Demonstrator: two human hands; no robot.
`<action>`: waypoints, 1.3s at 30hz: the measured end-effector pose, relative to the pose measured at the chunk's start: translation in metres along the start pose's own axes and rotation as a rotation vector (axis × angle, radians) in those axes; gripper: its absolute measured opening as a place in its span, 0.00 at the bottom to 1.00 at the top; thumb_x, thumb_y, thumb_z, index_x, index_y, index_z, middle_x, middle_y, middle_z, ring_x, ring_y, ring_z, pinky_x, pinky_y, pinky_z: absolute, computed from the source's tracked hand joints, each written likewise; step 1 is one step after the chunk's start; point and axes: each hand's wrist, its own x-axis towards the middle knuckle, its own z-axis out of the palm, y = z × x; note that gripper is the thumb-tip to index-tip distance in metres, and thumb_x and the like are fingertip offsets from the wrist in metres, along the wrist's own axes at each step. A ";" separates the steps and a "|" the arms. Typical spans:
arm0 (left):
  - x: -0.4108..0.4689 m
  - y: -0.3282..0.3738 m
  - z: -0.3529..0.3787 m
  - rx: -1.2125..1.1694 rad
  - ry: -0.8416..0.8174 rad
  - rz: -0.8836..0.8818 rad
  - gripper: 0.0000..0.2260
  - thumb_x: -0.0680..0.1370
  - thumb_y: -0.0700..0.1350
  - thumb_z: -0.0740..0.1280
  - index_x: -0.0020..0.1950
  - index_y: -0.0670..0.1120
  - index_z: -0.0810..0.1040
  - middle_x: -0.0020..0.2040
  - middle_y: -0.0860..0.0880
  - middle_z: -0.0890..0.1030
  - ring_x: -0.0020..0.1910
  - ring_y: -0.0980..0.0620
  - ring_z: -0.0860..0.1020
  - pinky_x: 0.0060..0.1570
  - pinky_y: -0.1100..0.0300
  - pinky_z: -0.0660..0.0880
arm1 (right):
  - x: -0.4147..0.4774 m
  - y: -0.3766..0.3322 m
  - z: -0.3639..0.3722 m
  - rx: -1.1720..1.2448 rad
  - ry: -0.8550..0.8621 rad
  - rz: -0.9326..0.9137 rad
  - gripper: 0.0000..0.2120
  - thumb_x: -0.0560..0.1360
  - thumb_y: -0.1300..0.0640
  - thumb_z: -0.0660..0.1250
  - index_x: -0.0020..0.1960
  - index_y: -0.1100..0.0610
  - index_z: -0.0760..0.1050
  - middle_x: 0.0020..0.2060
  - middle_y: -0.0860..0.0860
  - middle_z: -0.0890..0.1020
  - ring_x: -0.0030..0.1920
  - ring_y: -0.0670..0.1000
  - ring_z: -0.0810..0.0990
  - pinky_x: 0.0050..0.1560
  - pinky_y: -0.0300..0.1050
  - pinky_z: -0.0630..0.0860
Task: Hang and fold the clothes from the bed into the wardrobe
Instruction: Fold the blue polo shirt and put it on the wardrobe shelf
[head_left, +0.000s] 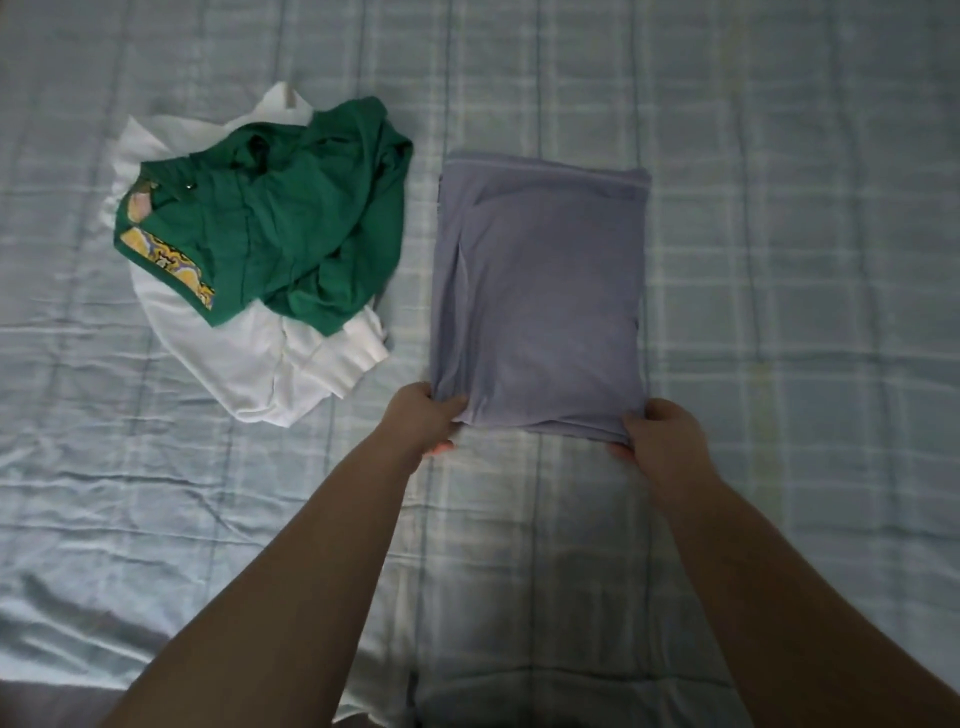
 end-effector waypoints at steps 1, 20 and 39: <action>0.001 -0.002 0.000 -0.043 0.011 0.013 0.11 0.79 0.47 0.70 0.55 0.41 0.78 0.43 0.45 0.82 0.36 0.52 0.81 0.30 0.60 0.77 | -0.001 -0.001 -0.001 0.026 -0.011 0.005 0.06 0.78 0.65 0.66 0.43 0.59 0.77 0.42 0.58 0.80 0.40 0.54 0.80 0.38 0.48 0.82; -0.088 -0.129 -0.012 -0.202 -0.365 -0.241 0.04 0.77 0.34 0.69 0.51 0.36 0.77 0.37 0.46 0.76 0.33 0.53 0.72 0.32 0.62 0.70 | -0.075 0.111 -0.076 -0.109 -0.137 0.186 0.11 0.77 0.70 0.64 0.42 0.58 0.79 0.34 0.54 0.81 0.32 0.47 0.80 0.31 0.38 0.79; -0.083 -0.010 -0.039 -0.560 -0.302 -0.003 0.10 0.79 0.49 0.68 0.57 0.49 0.84 0.53 0.42 0.85 0.53 0.43 0.84 0.46 0.54 0.81 | -0.069 -0.019 -0.076 0.259 -0.193 -0.031 0.18 0.77 0.67 0.62 0.39 0.51 0.85 0.38 0.50 0.84 0.38 0.47 0.82 0.36 0.42 0.80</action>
